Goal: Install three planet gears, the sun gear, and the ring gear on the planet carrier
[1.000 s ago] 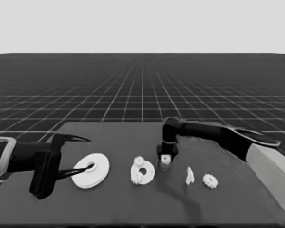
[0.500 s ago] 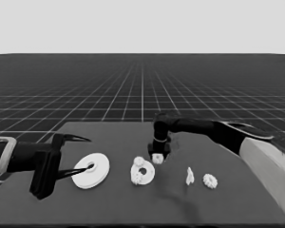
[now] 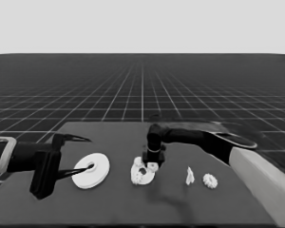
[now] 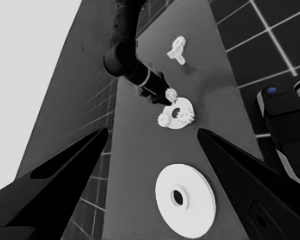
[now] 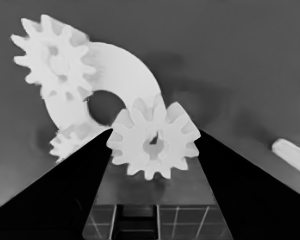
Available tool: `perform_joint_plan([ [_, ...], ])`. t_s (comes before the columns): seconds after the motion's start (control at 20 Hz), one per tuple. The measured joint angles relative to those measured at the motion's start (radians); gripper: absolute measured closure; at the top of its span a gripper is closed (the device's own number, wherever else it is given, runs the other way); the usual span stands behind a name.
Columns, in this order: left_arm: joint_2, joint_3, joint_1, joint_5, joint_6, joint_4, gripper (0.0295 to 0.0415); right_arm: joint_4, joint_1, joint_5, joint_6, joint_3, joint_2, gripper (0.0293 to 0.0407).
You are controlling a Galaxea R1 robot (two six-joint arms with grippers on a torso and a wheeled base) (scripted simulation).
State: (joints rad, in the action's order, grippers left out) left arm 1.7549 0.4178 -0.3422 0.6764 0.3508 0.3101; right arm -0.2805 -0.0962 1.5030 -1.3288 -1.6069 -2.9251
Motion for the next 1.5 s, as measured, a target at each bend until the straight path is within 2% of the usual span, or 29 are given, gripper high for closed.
perform_joint_plan([
  [0.15,0.000,0.000,0.000,0.000,0.000,0.000,0.0326,-0.038,-0.043,-0.019,0.021,-0.037,-0.011,0.0388],
  [0.4,0.000,0.000,0.000,0.000,0.000,0.000,0.0326,-0.047,-0.052,-0.024,0.026,-0.046,-0.013,0.0388],
  [0.5,0.000,0.000,0.000,0.000,0.000,0.000,0.0326,-0.048,-0.052,-0.024,0.026,-0.046,-0.013,0.0328],
  [0.55,0.000,0.000,0.000,0.000,0.000,0.000,0.0326,-0.048,-0.052,-0.024,0.026,-0.046,-0.013,0.0319],
  [0.6,0.000,0.000,0.000,0.000,0.000,0.000,0.0326,-0.048,-0.052,-0.024,0.026,-0.046,-0.013,0.0316],
  [0.9,0.000,0.000,0.000,0.000,0.000,0.000,0.0326,-0.048,-0.052,-0.024,0.026,-0.047,-0.013,0.0315],
  [1.05,0.000,0.000,0.000,0.000,0.000,0.000,0.0326,0.065,0.070,0.024,-0.029,0.046,0.012,0.0315],
  [1.4,0.000,0.000,0.000,0.000,0.000,0.000,0.0326,0.098,0.102,0.030,-0.034,0.055,0.014,0.0315],
  [1.45,0.000,0.000,0.000,0.000,0.000,0.000,0.0326,0.098,0.103,0.028,-0.036,0.399,0.259,0.0315],
  [1.5,0.000,0.000,0.000,0.000,0.000,0.000,0.0326,0.102,0.104,0.014,0.054,0.526,0.528,0.0315],
])
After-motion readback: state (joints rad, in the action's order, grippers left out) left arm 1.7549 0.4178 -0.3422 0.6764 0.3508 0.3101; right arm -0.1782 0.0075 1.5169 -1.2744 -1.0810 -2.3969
